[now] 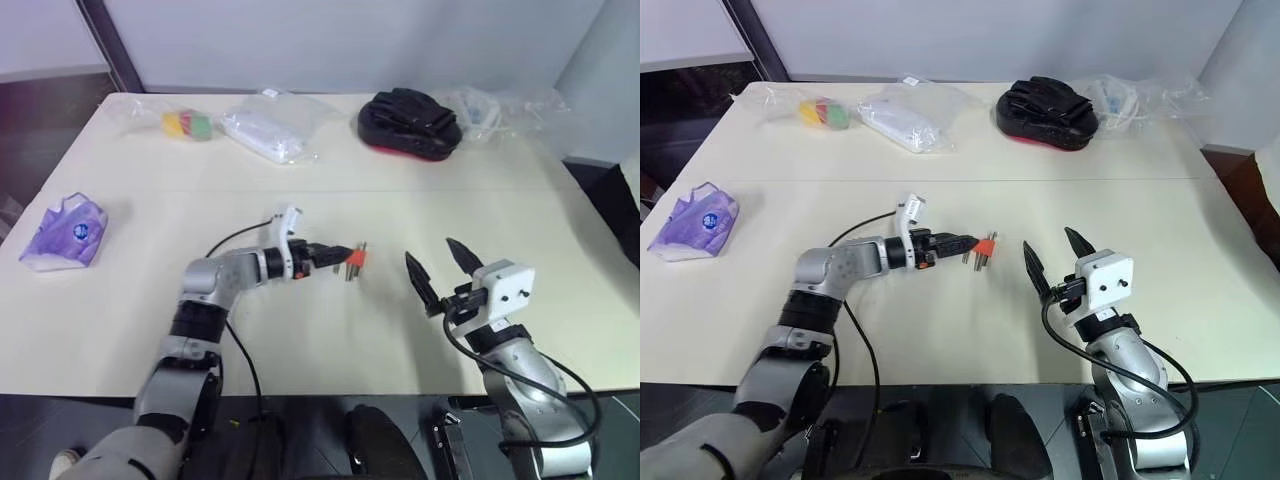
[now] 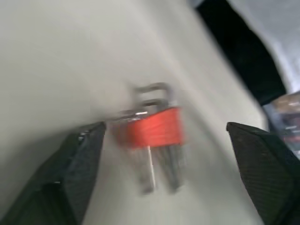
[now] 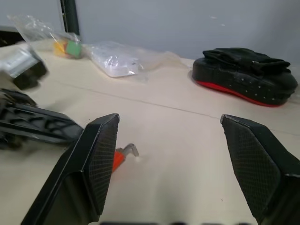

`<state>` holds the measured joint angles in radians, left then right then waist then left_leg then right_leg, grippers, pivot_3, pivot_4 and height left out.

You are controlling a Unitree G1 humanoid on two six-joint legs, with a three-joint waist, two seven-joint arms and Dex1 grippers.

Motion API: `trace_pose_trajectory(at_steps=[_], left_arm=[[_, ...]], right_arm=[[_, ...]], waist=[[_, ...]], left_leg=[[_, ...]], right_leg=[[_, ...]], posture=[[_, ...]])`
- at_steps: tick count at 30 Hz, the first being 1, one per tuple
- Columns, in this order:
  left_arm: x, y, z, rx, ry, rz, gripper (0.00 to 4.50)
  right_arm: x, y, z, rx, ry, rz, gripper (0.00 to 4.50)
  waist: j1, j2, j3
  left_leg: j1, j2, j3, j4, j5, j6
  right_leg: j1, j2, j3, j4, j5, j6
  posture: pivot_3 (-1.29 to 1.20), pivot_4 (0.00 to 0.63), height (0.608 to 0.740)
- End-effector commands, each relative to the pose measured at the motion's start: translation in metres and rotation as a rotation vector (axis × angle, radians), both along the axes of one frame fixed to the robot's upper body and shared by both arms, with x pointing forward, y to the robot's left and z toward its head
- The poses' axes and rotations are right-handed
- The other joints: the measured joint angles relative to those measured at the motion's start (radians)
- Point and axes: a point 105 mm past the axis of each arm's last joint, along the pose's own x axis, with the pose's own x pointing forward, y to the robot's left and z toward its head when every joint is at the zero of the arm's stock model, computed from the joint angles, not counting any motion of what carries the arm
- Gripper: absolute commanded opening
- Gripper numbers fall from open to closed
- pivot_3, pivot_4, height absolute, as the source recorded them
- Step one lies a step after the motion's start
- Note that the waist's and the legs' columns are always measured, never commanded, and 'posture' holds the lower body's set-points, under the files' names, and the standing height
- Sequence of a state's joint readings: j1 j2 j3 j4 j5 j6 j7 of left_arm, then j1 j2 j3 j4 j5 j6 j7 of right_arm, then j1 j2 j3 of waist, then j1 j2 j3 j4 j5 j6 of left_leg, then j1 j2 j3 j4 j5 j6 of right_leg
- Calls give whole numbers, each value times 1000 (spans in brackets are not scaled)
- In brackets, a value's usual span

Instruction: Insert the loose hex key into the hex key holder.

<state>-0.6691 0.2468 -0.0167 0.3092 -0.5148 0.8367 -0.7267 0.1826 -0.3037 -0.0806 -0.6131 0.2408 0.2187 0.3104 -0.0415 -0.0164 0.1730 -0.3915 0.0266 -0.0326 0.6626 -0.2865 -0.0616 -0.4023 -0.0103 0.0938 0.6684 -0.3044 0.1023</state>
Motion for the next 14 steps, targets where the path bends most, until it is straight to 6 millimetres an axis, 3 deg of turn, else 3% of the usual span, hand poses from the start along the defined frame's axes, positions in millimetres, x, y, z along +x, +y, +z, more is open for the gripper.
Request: trace_pose_trajectory(at_steps=[1,9,14], left_arm=[[1,13,29,72,-222,-6,4397],[-24,27,52,172,-430,-130,4397],[-41,37,60,183,-462,-205,4397]], right_arm=[[-4,-3,9,-78,1,58,3611],[-14,-26,4,-410,202,198,3611],[-19,-36,18,-564,251,282,3611]], waist=[[2,0,0],[26,0,0],[27,0,0]], left_leg=[[0,0,0,0,0,0],[0,-1,0,1,0,0],[1,0,0,1,0,0]], right_leg=[[0,0,0,0,0,0],[2,-1,0,-2,0,0],[4,0,-1,-3,0,0]], posture=[[0,150,740],[0,150,740],[0,150,740]])
